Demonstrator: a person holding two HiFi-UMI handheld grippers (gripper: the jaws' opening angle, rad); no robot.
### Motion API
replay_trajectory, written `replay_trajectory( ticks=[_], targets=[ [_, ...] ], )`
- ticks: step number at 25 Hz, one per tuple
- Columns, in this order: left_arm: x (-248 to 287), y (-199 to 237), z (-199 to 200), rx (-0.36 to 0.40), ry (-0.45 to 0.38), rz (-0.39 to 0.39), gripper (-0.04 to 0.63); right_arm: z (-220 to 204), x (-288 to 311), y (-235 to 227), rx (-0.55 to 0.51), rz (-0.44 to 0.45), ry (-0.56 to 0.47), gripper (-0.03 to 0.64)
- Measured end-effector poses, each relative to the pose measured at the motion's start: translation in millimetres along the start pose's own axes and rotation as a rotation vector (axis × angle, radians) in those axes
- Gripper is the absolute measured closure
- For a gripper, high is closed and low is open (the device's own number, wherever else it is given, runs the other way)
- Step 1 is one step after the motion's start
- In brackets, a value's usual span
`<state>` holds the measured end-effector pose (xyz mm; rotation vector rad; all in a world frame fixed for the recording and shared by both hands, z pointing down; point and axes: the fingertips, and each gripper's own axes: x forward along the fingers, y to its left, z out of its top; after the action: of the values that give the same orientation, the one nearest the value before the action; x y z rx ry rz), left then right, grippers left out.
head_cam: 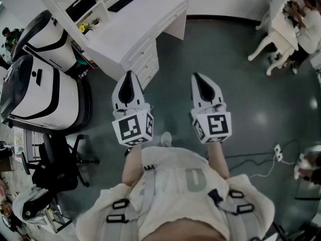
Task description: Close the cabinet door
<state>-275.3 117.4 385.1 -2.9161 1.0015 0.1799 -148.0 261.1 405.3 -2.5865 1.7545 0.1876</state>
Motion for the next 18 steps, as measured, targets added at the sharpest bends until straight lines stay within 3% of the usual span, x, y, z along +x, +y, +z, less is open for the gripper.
replay_trajectory(
  ticks=[11, 18],
  targets=[
    [22.2, 30.2, -13.1, -0.031, 0.02, -0.003, 0.591, -24.7, 35.9, 8.3, 0.13, -0.01, 0.074, 0.615],
    [45.3, 81.0, -18.2, -0.077, 0.011, 0.037, 0.591, -30.0, 73.7, 30.6, 0.115, 0.013, 0.085, 0.615]
  ],
)
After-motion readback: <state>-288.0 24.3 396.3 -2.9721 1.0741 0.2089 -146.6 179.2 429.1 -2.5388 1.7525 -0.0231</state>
